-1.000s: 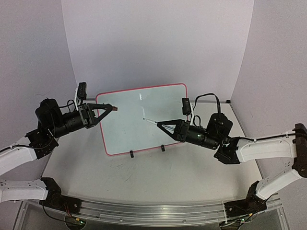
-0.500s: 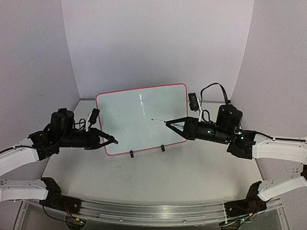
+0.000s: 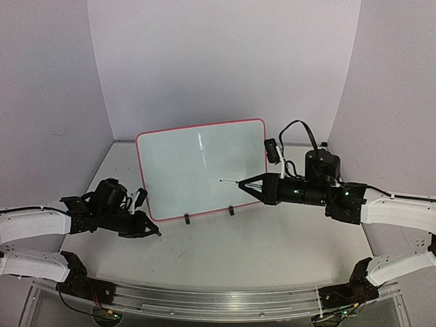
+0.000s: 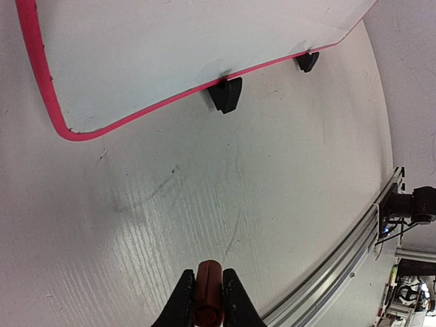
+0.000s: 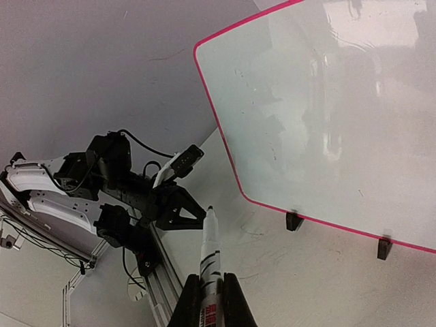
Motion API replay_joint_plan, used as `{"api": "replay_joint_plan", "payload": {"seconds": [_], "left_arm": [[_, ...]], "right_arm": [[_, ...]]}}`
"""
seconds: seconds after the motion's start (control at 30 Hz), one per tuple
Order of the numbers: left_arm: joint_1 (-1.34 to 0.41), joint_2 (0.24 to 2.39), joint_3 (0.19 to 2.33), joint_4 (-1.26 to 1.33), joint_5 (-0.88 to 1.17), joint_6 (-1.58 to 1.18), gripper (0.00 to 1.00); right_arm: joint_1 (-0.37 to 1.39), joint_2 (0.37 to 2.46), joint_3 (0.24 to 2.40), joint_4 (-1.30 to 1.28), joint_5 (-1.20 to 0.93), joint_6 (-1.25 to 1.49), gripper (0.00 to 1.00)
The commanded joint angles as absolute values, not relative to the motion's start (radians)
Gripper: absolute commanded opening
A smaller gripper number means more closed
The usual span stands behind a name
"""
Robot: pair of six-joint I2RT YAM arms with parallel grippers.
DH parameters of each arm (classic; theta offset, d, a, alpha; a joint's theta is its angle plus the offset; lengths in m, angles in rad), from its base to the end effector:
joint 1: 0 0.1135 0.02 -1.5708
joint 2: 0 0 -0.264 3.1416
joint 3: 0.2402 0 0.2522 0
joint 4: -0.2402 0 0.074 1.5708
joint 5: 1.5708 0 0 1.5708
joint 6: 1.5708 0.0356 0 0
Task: Write a sentence on the whiteboard
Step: Place the pen cap at the center of the board, then hold the whiteboard at the center of the board.
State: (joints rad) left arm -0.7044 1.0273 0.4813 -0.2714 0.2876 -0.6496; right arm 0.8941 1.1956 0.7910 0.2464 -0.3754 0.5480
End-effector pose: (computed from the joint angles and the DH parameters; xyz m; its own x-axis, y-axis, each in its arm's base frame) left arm 0.1443 -0.1359 0.1847 -0.9076 0.0102 -0.4196 0.2761 0.7675 -0.5786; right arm 0.1638 0.2248 0.3010 -0.5802 0.0516 -0.8128 -0.7613 0.3203 0.5638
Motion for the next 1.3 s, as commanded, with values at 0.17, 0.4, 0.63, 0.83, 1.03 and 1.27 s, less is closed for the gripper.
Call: {"api": "replay_joint_plan", "payload": {"seconds": [0.17,0.4,0.63,0.83,1.03,1.27], "left_arm": [[-0.710,1.021,0.451,-0.270,0.192,-0.678,0.54],[-0.710,1.022,0.494,-0.371,0.123,-0.715,0.90],[-0.710,1.009,0.628,-0.610,0.010,-0.733,0.97],[-0.708,0.942,0.760,-0.771,-0.033,-0.592,0.98],[-0.641,0.979,0.924,-0.880,-0.010,-0.407,0.99],[-0.461,1.033,1.049,-0.851,0.192,-0.224,0.99]], "right_arm": [[0.905,1.225,0.816,0.239,-0.343,0.535,0.00],[0.906,1.232,0.820,0.237,-0.339,0.535,0.00],[0.910,1.216,0.819,0.226,-0.327,0.529,0.00],[0.918,1.203,0.825,0.223,-0.318,0.518,0.00],[0.931,1.214,0.843,0.216,-0.313,0.502,0.00],[0.977,1.255,0.894,0.216,-0.297,0.471,0.00]]}}
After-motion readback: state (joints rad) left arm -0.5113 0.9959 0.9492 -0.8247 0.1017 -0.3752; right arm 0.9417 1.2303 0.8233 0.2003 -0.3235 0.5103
